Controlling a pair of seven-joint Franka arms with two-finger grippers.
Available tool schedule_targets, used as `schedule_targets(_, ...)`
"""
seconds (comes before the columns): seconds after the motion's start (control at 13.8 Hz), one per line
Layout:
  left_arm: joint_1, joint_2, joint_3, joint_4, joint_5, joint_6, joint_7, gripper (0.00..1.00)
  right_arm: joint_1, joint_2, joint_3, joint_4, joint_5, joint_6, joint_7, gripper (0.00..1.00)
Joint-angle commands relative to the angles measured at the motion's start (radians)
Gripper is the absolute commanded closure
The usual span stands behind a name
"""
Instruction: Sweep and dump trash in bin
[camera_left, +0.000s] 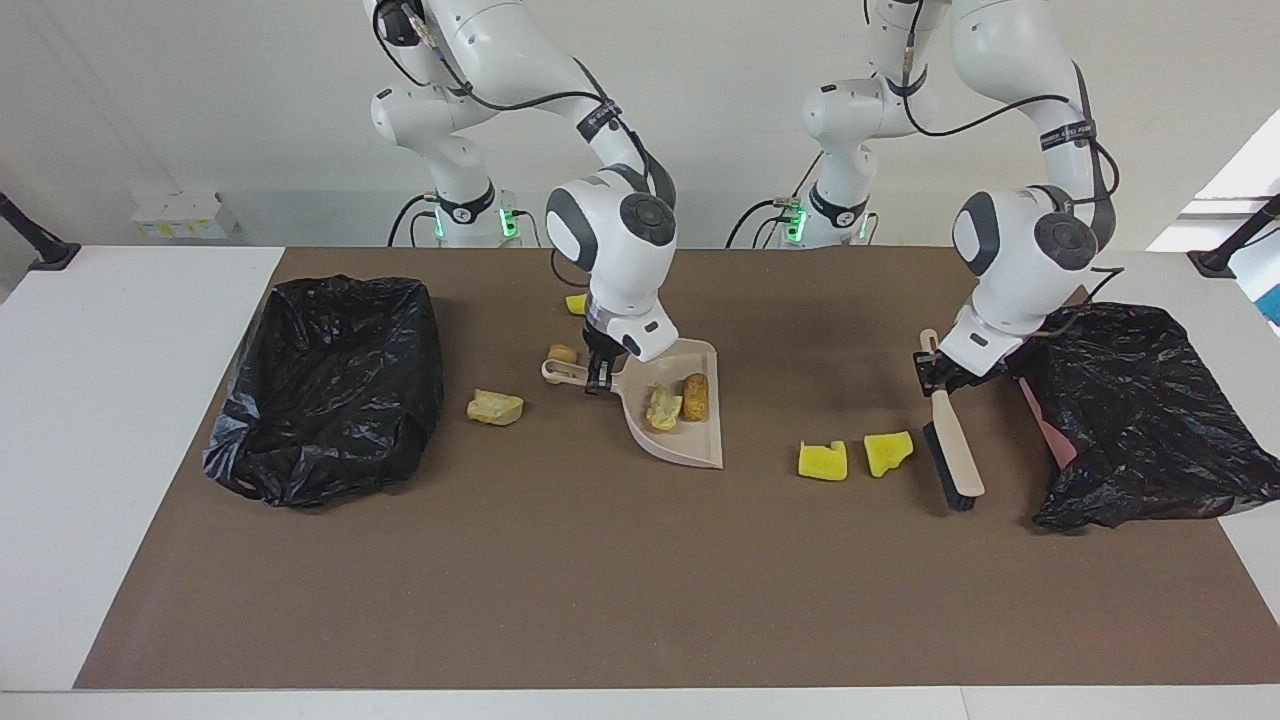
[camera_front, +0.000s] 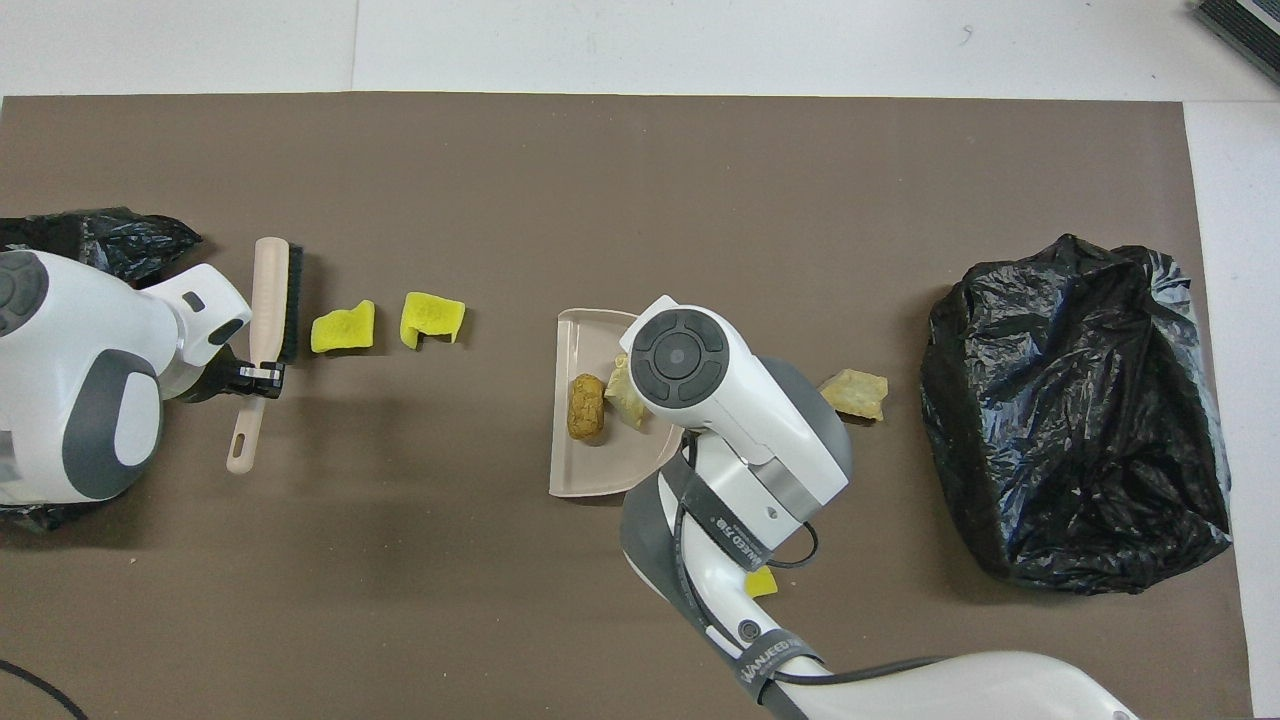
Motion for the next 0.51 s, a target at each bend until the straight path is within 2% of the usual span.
schedule_targets(0.0, -0.070, 0.010, -0.005, 0.013, 0.007, 0.001, -0.010, 1.00, -0.004, -0.030, 0.006, -0.029, -0.016, -0.026, 0.030, 1.00)
schedule_targets(0.14, -0.121, -0.001, -0.006, -0.012, -0.034, 0.002, 0.005, 1.00, -0.003, -0.032, 0.006, -0.029, -0.016, -0.033, 0.052, 1.00)
schedule_targets(0.43, -0.275, 0.001, -0.009, -0.015, -0.039, 0.002, 0.010, 1.00, -0.003, -0.032, 0.006, -0.030, -0.016, -0.033, 0.053, 1.00)
